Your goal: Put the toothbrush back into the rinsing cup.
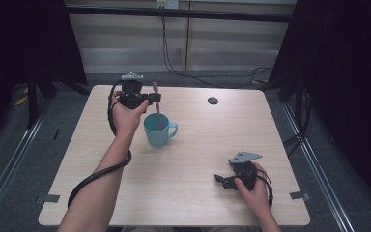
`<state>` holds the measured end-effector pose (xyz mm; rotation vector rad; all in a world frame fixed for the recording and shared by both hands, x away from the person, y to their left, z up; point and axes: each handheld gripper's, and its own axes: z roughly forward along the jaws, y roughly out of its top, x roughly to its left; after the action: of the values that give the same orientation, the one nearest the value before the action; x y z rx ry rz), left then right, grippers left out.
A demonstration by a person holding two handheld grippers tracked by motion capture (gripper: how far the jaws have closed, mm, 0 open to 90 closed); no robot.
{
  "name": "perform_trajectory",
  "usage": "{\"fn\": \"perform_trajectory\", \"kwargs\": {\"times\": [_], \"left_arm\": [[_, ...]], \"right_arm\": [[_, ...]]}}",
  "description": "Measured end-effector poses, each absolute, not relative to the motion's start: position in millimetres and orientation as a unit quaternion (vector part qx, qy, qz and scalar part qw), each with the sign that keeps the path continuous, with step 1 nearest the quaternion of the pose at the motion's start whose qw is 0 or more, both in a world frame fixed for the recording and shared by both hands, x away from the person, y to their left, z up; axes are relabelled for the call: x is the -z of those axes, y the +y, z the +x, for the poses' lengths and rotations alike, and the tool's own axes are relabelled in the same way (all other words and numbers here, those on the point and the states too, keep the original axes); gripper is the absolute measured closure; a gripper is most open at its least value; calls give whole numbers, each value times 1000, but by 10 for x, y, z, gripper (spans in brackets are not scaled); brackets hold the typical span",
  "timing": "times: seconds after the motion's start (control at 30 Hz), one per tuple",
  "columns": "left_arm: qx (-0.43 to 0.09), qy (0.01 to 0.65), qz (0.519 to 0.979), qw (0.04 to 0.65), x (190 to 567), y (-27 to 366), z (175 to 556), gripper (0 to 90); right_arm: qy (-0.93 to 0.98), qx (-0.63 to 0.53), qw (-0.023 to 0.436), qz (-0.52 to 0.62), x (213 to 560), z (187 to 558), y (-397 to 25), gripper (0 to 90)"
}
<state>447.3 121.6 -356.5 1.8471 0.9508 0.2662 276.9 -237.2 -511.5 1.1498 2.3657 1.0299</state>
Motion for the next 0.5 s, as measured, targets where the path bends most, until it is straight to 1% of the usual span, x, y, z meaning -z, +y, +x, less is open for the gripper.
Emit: {"fn": "perform_trajectory", "kwargs": {"times": [0.5], "left_arm": [[-108, 394, 772, 487, 3785, 1151, 4414, 846]], "right_arm": [[828, -360, 157, 401, 5116, 2770, -2373, 145]]}}
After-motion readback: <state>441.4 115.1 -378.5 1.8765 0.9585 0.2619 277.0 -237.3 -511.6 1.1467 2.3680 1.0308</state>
